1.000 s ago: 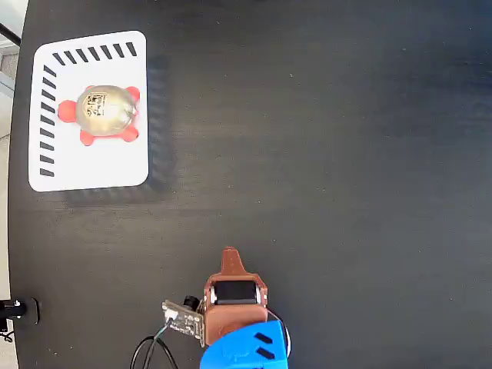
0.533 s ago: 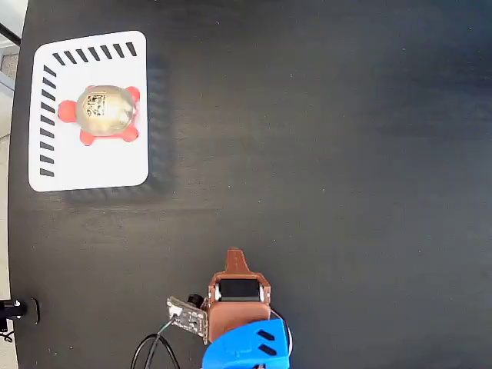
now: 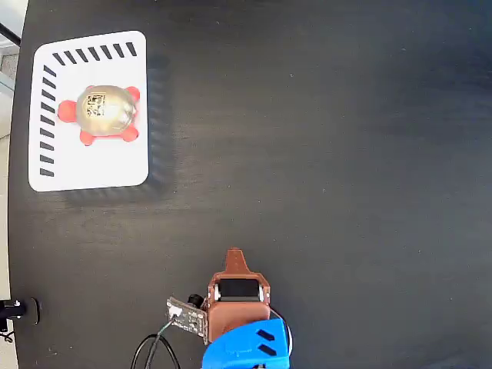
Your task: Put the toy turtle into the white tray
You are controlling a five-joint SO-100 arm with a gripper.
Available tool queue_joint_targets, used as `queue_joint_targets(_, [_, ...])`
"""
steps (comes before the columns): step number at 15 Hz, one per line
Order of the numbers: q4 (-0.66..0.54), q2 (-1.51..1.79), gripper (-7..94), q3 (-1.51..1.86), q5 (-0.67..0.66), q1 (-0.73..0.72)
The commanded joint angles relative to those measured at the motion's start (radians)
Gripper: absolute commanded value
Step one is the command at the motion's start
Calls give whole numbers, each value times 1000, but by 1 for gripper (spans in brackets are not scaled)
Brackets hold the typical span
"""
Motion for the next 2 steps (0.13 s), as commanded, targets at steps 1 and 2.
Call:
queue_joint_targets(1, [5,8,0,-11,14,-12])
queue_joint_targets(2, [5,8,0,-11,14,-12])
